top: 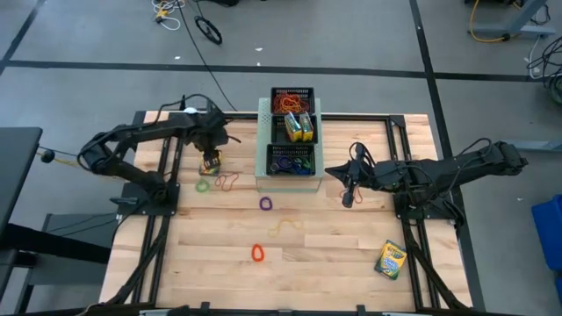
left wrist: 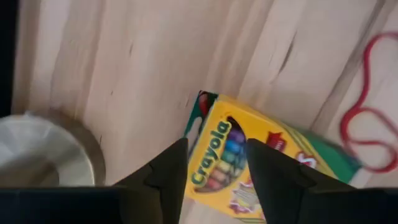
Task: Pick & Place Office Desk Supplies
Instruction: Put the top yellow crayon box into the middle black bin on the shelf
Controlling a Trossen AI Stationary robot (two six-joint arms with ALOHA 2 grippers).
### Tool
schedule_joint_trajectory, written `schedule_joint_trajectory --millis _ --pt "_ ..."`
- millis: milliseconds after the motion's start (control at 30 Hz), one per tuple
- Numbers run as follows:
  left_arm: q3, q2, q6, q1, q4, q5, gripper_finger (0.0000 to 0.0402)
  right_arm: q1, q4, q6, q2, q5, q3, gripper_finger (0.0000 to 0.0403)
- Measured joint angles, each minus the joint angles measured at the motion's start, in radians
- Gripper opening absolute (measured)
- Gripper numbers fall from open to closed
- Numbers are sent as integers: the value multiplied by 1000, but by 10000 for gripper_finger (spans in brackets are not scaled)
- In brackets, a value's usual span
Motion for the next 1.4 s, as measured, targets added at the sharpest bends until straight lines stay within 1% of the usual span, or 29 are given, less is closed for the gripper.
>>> schedule_joint_trajectory --millis 100,233,333,433,533,633,733,900,967,1000,1067,1100,1300,1400 --pt "14 58 133 34 2 36 180 0 -10 0 0 0 0 6" --pt "28 113 244 63 7 34 178 0 -24 0 0 -2 0 6" --pt "30 131 275 87 15 64 174 0 -31 0 0 -3 0 6" --pt "31 139 287 110 14 129 170 0 -39 -4 0 -3 0 6" --pt "31 141 289 123 16 153 160 0 -42 -19 0 -13 0 6" --pt "30 143 280 134 13 191 136 0 -42 -26 0 -29 0 6" --pt "30 144 270 134 6 234 99 0 -44 -26 0 -30 0 6" --pt "29 144 284 117 -36 240 27 0 -44 -26 0 -48 0 6" --pt "27 141 257 104 -60 239 9 0 -44 -26 0 -48 0 6" --pt "27 140 241 96 -65 239 7 0 -45 -26 0 -48 0 6" --pt "26 137 202 83 -67 228 11 0 -44 -26 0 -48 0 6" --pt "26 135 192 79 -66 225 20 0 -44 -26 0 -48 0 6" --pt "25 129 147 71 -62 224 98 0 -45 -26 0 -48 0 6" --pt "25 129 146 71 -49 226 129 0 -45 -26 0 -48 0 6"
